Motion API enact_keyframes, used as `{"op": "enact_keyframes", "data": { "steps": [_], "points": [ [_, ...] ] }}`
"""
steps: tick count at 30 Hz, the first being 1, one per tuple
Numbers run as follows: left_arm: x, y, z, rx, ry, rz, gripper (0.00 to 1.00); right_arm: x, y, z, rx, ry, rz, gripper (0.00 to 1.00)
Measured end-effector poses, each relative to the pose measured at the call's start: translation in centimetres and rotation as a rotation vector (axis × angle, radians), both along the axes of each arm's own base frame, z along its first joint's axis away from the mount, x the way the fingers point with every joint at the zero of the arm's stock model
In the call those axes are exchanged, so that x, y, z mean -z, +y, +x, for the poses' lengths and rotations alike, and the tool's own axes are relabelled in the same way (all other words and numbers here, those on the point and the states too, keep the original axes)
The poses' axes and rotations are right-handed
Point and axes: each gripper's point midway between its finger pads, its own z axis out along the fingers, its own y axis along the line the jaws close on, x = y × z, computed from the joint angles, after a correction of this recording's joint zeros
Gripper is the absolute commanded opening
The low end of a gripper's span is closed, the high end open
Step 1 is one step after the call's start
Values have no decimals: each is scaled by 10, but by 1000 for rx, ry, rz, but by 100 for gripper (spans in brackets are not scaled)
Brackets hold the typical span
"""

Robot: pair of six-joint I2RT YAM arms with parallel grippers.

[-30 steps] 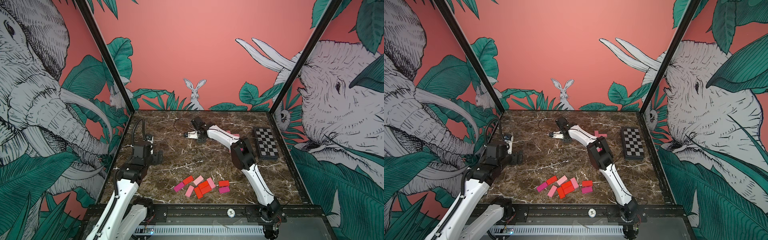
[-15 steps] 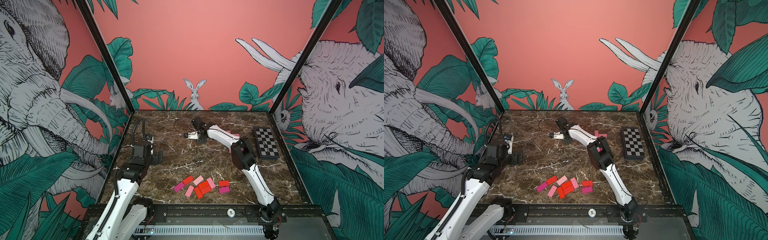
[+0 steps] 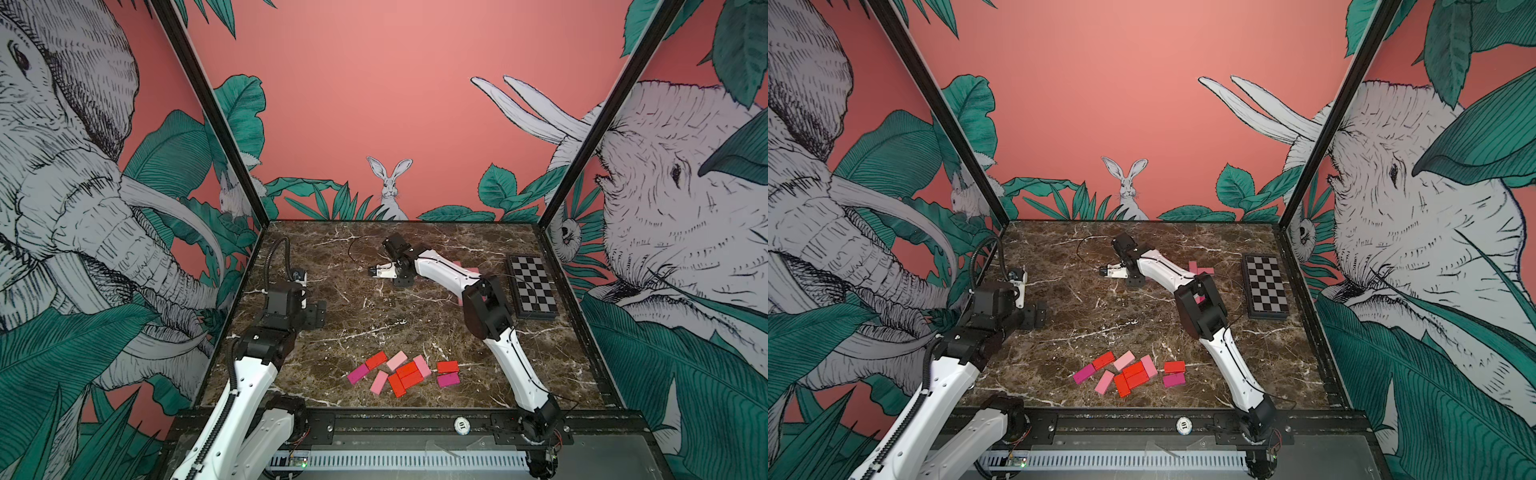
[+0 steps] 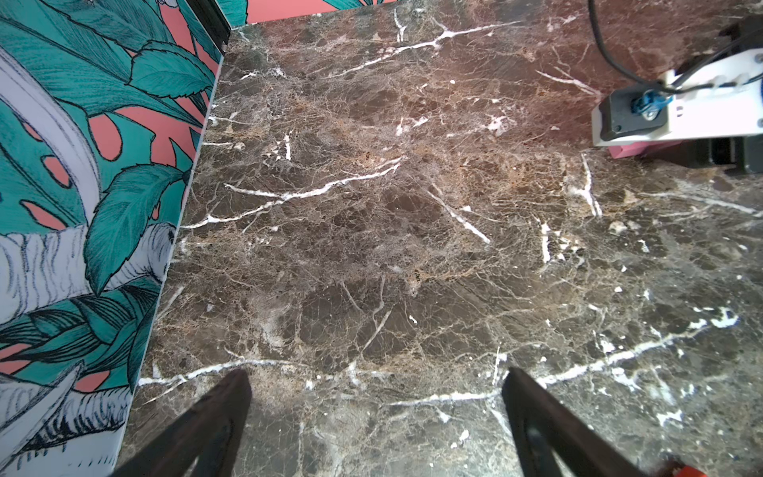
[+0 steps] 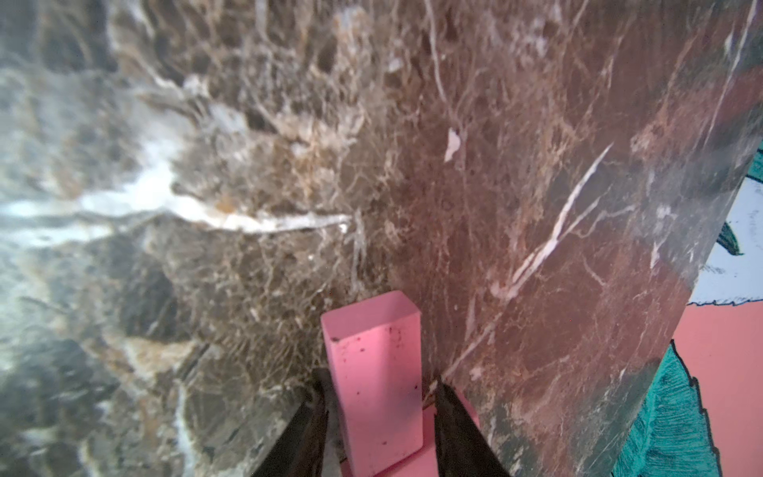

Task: Assemble the letter t with building blocks
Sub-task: Assemble the building block at the center of the board.

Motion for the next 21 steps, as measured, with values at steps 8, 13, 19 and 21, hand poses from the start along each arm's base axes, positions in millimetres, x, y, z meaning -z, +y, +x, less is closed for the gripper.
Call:
{"op": "enact_keyframes", "data": {
  "steps": [8,13,19,21],
  "points": [
    [0,0,0,-1,0,1,97,-3,0,-4,48,64,64,52],
    [0,1,0,-3,0,2,97,-10,1,-6,88,107,117,52],
    [0,1,0,-3,0,2,97,-35,-5,4,177,123,231,52],
    [0,1,0,-3,-1,2,98,-49,-10,7,216,119,278,52]
  ]
}}
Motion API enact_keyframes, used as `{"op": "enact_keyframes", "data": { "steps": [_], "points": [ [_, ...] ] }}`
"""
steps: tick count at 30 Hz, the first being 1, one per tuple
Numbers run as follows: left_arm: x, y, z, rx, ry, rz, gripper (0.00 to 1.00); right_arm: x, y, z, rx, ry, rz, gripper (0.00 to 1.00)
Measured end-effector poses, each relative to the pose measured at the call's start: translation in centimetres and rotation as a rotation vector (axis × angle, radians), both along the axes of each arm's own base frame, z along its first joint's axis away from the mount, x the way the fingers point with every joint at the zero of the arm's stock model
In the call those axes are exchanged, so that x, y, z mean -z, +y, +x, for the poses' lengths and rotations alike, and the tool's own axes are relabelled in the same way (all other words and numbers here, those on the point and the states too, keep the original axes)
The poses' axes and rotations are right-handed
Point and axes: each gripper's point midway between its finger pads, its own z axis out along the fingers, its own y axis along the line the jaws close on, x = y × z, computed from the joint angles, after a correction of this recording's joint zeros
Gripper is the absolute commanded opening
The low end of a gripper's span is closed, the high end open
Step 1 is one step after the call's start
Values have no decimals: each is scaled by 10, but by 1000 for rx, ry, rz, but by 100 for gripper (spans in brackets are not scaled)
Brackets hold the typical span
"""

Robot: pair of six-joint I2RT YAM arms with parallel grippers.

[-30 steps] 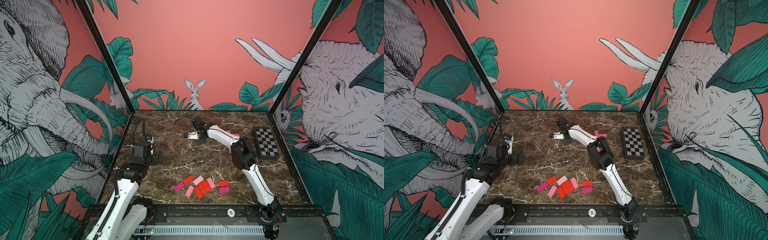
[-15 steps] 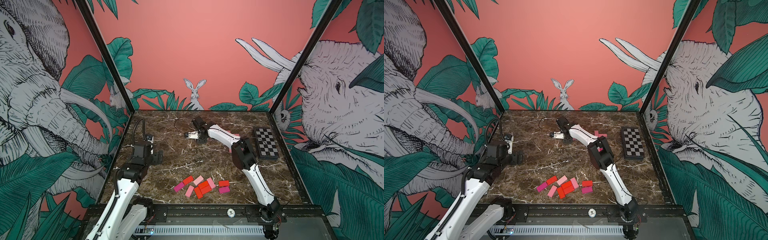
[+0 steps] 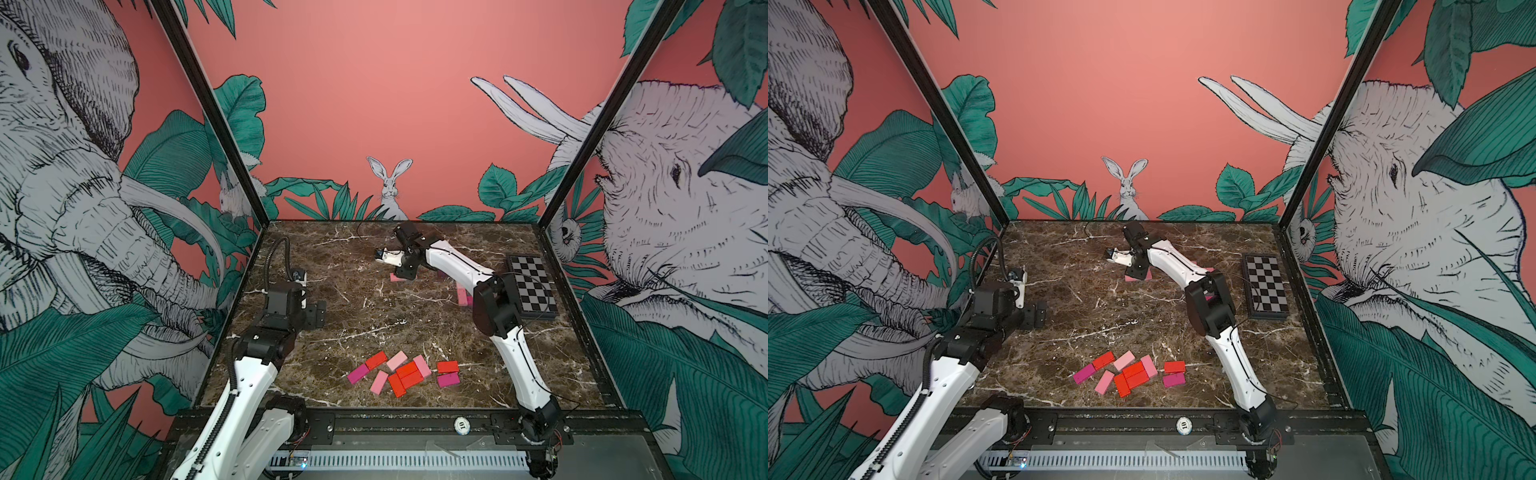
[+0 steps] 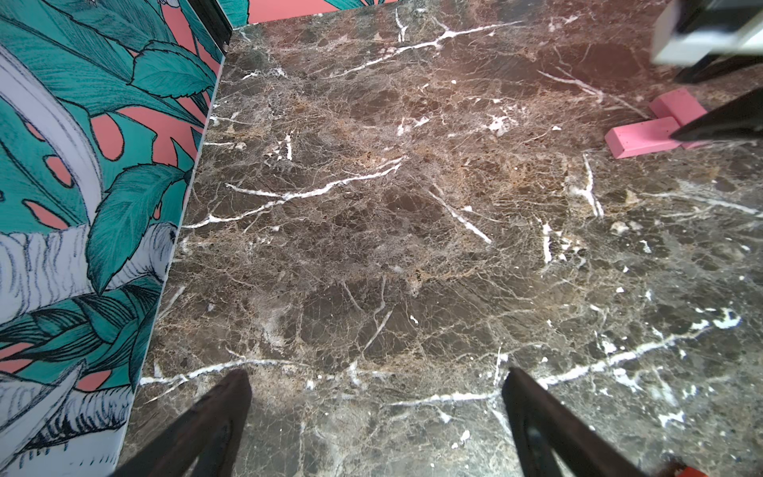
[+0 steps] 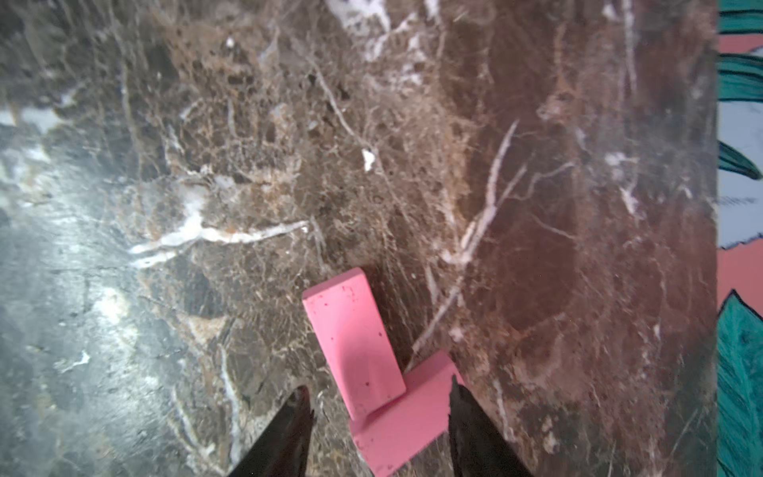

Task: Assemble the letter t with building blocks
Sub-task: Assemble the building block at the center of the board, then adjust the building block at the center of the board.

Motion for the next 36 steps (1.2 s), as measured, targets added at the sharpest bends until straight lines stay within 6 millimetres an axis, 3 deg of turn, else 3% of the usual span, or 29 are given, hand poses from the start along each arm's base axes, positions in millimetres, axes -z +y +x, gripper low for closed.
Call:
{"op": "enact_keyframes", "data": {
  "steps": [5,9,14,21,36],
  "points": [
    [0,0,0,0,0,0,97,-41,-19,15,147,-28,109,49],
    [0,0,0,0,0,0,97,-52,-38,32,287,-43,147,41],
    [0,0,0,0,0,0,98,-33,-66,37,418,-26,98,38],
    [0,0,0,0,0,0,97,6,-81,19,484,48,31,34],
    [0,0,0,0,0,0,97,20,-81,18,541,72,45,31]
  ]
}}
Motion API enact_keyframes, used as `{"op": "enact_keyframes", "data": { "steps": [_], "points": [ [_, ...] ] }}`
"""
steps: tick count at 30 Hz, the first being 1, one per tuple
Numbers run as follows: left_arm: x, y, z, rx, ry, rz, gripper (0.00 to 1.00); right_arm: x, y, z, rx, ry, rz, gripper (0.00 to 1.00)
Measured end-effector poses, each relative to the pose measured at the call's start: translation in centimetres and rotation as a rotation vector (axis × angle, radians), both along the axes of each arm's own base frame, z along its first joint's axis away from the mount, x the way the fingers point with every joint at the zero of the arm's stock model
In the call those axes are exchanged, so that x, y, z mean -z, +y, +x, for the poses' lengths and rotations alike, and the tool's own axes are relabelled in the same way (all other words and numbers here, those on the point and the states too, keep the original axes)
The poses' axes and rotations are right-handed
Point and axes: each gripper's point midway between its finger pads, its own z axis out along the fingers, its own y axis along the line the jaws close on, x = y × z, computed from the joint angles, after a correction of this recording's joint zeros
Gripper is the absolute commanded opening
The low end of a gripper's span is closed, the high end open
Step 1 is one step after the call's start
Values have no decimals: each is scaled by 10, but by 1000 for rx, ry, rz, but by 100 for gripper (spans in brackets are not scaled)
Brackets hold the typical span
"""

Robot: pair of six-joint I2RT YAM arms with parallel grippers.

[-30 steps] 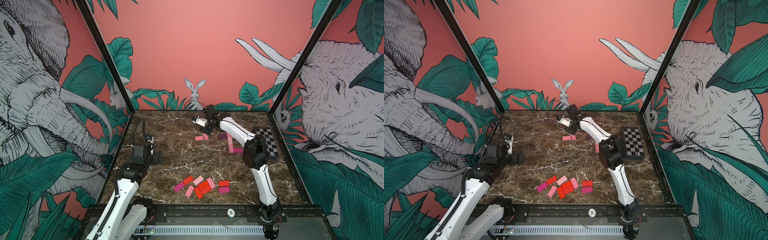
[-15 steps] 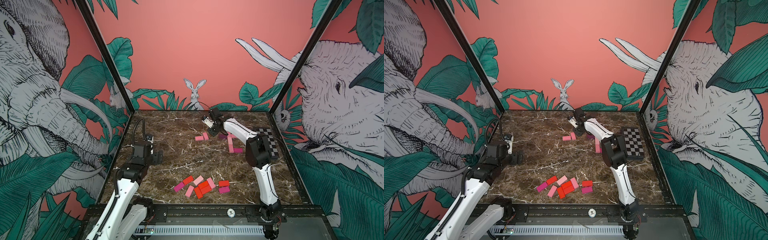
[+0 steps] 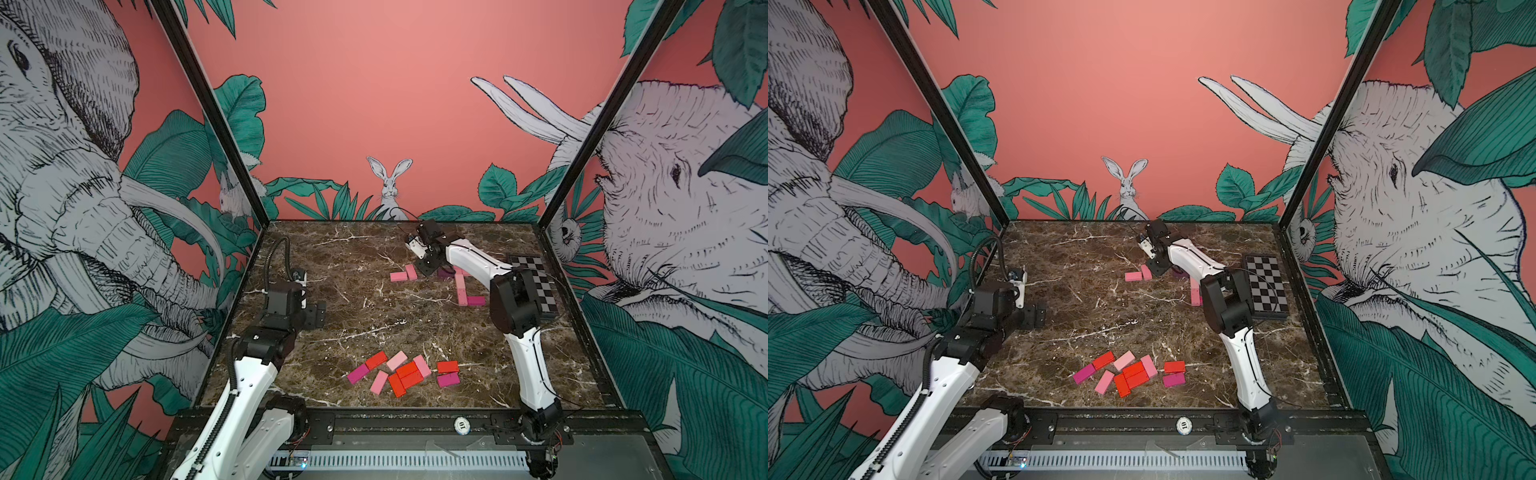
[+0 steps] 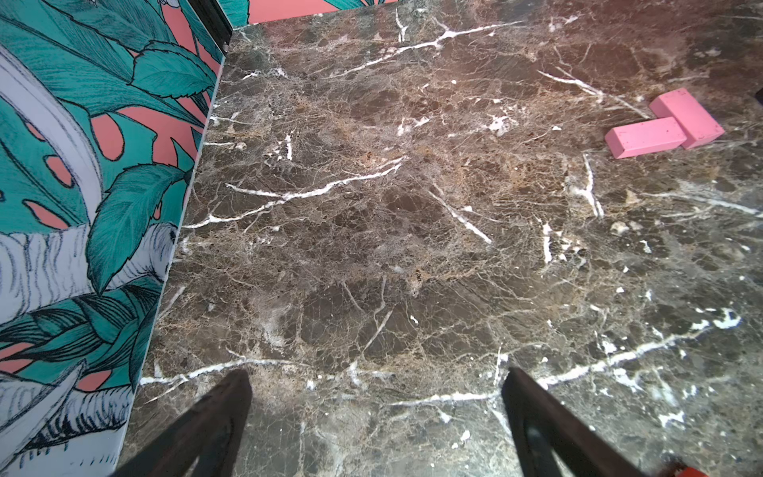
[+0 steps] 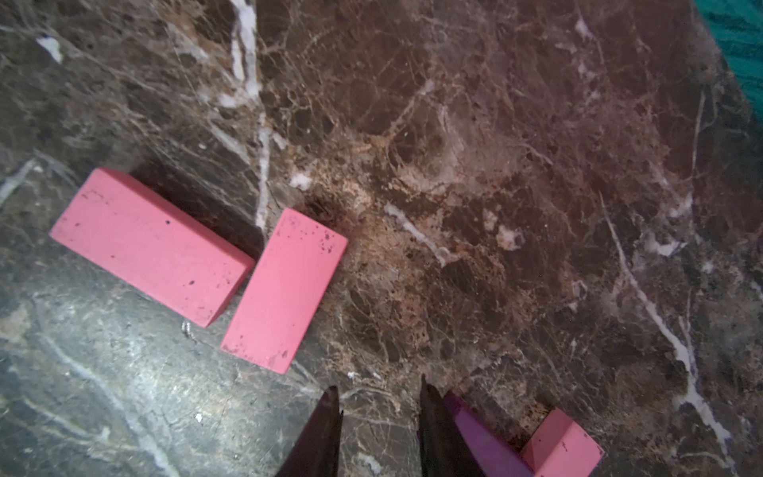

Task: Assemble the letter t with building blocks
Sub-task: Adjust the building block at the center of the board.

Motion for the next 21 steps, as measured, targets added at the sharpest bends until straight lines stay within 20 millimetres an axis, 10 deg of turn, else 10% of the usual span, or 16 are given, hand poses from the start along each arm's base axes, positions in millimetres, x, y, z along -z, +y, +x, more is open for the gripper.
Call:
{"op": "enact_keyframes", "data": {
  "steps": [21],
  "points": [
    [0,0,0,0,0,0,97,27,12,-2,-5,56,23,31]
  ]
}}
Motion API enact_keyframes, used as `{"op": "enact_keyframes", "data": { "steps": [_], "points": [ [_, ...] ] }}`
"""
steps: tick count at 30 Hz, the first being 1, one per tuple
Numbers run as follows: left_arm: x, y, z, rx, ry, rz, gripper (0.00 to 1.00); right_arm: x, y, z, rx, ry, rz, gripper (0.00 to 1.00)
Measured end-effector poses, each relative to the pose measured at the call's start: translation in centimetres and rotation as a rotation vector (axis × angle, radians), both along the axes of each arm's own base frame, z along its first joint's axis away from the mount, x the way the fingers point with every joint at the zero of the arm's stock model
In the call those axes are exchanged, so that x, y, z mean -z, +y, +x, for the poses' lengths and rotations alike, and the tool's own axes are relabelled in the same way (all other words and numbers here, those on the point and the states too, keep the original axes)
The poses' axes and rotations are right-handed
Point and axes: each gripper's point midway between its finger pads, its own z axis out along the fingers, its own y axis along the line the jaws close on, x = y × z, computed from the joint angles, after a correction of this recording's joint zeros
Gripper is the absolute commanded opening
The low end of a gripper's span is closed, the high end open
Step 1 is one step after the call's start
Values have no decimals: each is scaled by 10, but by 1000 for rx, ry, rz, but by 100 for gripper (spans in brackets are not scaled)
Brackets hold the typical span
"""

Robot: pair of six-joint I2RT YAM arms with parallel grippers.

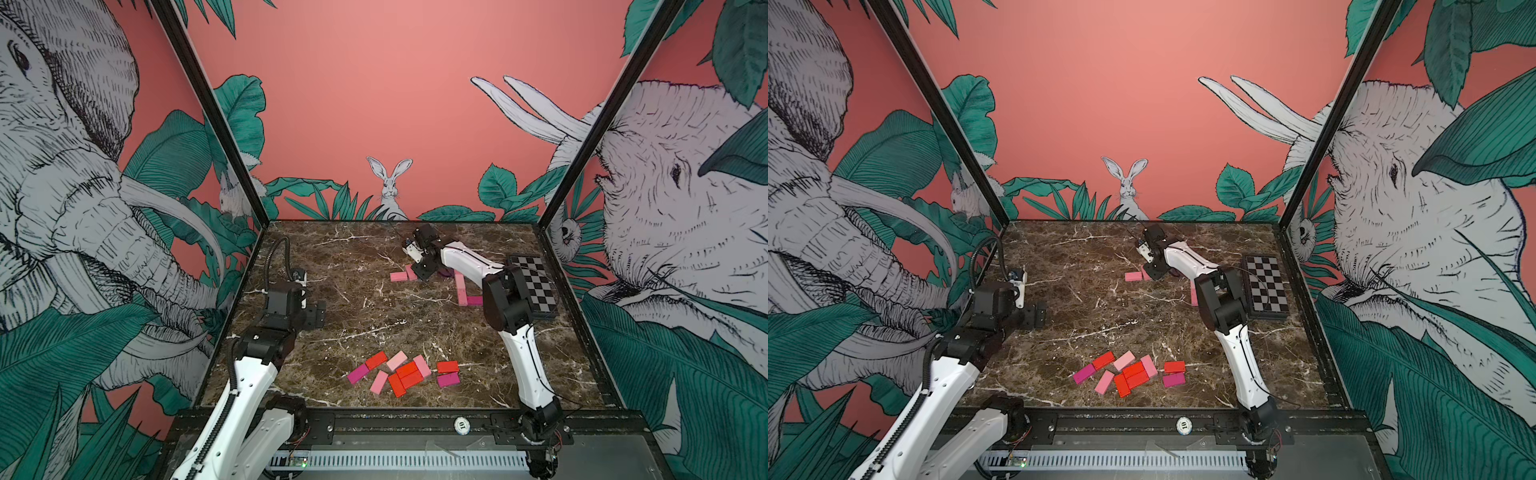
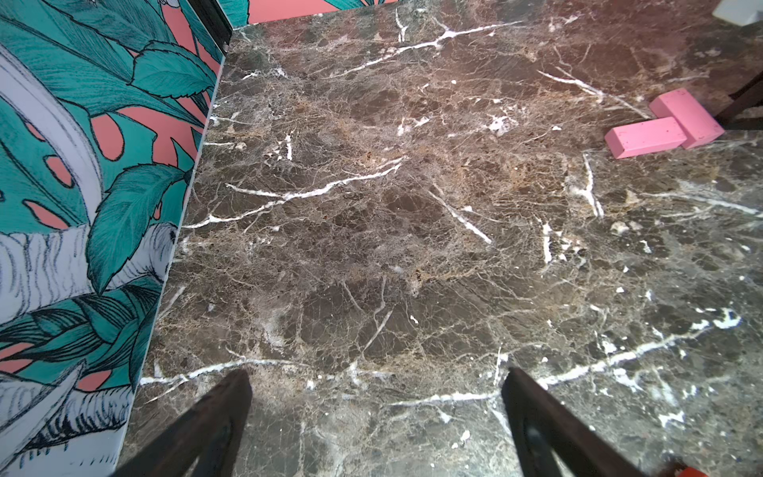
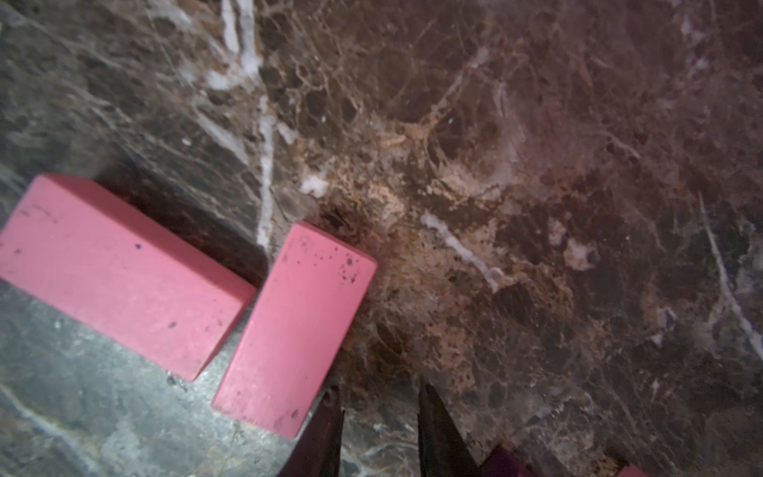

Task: Assemble the letter t with building blocks
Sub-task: Adjust the building block at the center of the board, then pick up the building block from the center of the board.

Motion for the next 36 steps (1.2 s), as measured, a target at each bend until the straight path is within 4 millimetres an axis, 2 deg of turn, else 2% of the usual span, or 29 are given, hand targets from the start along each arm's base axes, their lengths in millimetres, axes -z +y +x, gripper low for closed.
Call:
{"op": "enact_keyframes", "data": {
  "steps": [14,22,27,33,36],
  "points": [
    [0,0,0,0,-1,0,97,1,9,-8,-25,23,18,32],
    [0,0,0,-1,-1,1,97,4,-3,-20,-43,53,-40,51],
    [0,1,0,-6,-1,5,97,-9,-22,-60,-69,128,-66,58],
    [1,4,0,-16,3,16,97,-61,-34,-132,-76,162,37,59],
    [2,4,1,-17,6,17,97,-76,-37,-168,-34,179,85,57]
  ]
}}
